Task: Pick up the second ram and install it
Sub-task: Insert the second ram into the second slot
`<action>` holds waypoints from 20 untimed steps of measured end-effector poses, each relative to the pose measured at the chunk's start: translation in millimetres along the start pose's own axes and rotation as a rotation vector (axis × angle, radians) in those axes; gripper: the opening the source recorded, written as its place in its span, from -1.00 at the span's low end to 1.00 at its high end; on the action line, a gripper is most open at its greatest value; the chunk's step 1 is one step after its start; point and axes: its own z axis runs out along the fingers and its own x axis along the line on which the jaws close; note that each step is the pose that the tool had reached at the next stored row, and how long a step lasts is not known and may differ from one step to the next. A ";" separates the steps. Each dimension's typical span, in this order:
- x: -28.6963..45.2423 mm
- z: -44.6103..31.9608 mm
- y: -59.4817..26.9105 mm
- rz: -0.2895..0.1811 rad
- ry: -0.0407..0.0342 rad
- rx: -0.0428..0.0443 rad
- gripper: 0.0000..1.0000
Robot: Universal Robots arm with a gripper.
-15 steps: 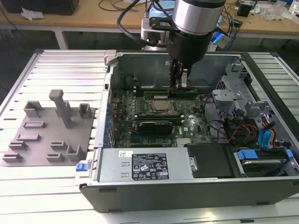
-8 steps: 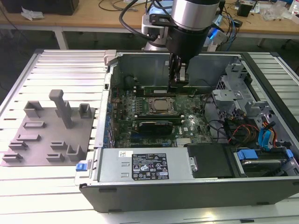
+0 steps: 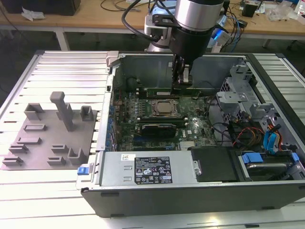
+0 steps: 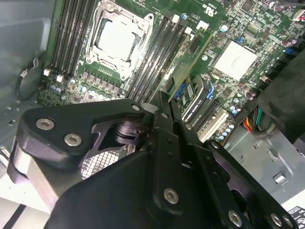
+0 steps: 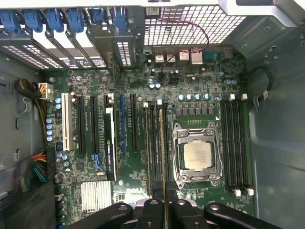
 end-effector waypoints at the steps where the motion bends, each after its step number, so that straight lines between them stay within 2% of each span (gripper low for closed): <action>1: 0.0 0.1 0.0 0.000 0.0000 0.0000 -0.78; 4: -0.1 0.9 -0.1 0.000 -0.0004 0.0001 -0.78; 13: 0.4 10.2 -0.5 0.000 -0.0002 0.0000 -0.78; 20: 0.9 21.5 -1.1 0.000 -0.0002 0.0000 -0.78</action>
